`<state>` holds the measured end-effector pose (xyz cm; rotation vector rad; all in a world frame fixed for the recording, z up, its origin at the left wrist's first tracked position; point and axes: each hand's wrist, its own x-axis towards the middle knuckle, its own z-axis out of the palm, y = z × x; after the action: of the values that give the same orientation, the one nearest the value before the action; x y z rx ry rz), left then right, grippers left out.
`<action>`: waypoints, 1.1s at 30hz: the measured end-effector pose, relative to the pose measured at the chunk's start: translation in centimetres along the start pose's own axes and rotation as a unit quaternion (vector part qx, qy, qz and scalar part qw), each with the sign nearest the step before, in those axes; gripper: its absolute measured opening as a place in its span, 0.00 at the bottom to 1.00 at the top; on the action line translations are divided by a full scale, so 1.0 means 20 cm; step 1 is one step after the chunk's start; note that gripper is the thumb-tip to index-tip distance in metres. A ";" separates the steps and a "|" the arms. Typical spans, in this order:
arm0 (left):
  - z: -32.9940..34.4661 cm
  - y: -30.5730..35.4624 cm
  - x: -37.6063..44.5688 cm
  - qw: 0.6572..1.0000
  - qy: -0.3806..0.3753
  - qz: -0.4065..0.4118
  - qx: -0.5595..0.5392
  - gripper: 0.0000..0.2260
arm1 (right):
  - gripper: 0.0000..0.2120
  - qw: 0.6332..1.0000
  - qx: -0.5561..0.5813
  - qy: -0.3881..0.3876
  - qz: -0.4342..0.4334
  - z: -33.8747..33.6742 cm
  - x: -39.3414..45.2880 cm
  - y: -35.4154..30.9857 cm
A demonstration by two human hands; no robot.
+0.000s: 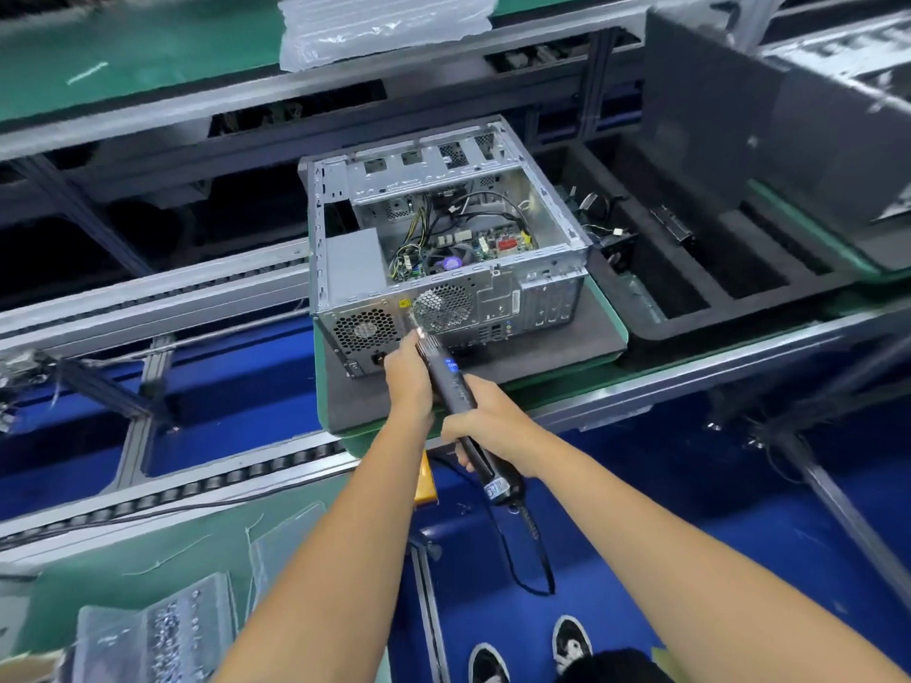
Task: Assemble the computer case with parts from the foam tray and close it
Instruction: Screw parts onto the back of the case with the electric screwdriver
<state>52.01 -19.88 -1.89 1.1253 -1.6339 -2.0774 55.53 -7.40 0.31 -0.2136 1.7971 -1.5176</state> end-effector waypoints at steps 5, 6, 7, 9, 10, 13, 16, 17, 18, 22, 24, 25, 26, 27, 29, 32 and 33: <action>0.22 0.15 -0.17 0.993 -0.058 0.038 -0.094 0.15 | 0.13 0.996 0.019 -0.010 -0.089 -0.21 -0.10 -0.11; 0.30 0.20 -0.19 0.993 -0.064 0.056 -0.085 0.16 | 0.13 0.994 0.026 -0.006 -0.103 -0.27 -0.11 -0.14; 0.38 0.24 -0.21 0.993 -0.067 0.076 -0.067 0.17 | 0.12 0.993 0.033 -0.001 -0.115 -0.34 -0.12 -0.18; 0.57 0.32 -0.25 0.992 -0.068 0.106 -0.028 0.19 | 0.12 0.990 0.044 0.013 -0.133 -0.51 -0.16 -0.23; 0.68 0.34 -0.27 0.991 -0.068 0.113 -0.012 0.19 | 0.11 0.989 0.049 0.022 -0.140 -0.61 -0.17 -0.25; 1.01 0.33 -0.32 0.991 -0.072 0.107 0.044 0.14 | 0.12 0.989 0.054 0.047 -0.130 -0.93 -0.22 -0.26; 1.31 0.25 -0.33 0.987 -0.094 0.099 0.081 0.12 | 0.11 0.990 0.035 0.060 -0.122 -1.25 -0.24 -0.22; 1.39 0.21 -0.34 0.985 -0.103 0.097 0.094 0.12 | 0.11 0.990 0.025 0.069 -0.119 -1.35 -0.25 -0.20; 1.47 0.17 -0.34 0.984 -0.111 0.093 0.104 0.12 | 0.11 0.990 0.019 0.080 -0.113 -1.44 -0.24 -0.18; 1.64 0.02 -0.28 0.966 -0.143 0.092 0.193 0.11 | 0.14 0.990 0.025 0.120 -0.067 -1.68 -0.20 -0.14; 1.68 -0.05 -0.19 0.953 -0.152 0.087 0.247 0.10 | 0.22 0.988 0.023 0.147 -0.043 -1.77 -0.14 -0.13; 1.70 -0.07 -0.14 0.945 -0.152 0.087 0.276 0.10 | 0.24 0.987 0.022 0.158 -0.034 -1.81 -0.10 -0.13; 1.73 -0.09 -0.09 0.936 -0.149 0.090 0.305 0.10 | 0.22 0.986 0.027 0.163 -0.032 -1.84 -0.05 -0.13; 1.75 -0.10 -0.04 0.926 -0.146 0.091 0.336 0.11 | 0.18 0.985 0.031 0.167 -0.032 -1.88 0.00 -0.13; 1.80 -0.14 0.06 0.895 -0.159 0.107 0.402 0.12 | 0.18 0.984 0.023 0.176 -0.022 -1.92 0.08 -0.13; 1.91 -0.20 0.20 0.850 -0.196 0.114 0.475 0.10 | 0.27 0.983 0.022 0.180 -0.003 -1.98 0.22 -0.13; 1.93 -0.22 0.22 0.825 -0.214 0.121 0.509 0.08 | 0.25 0.984 0.021 0.179 0.001 -1.99 0.25 -0.13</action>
<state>22.84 5.99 -5.21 0.5698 -3.0870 -1.2660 25.92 19.76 0.67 0.0893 2.0365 -1.6699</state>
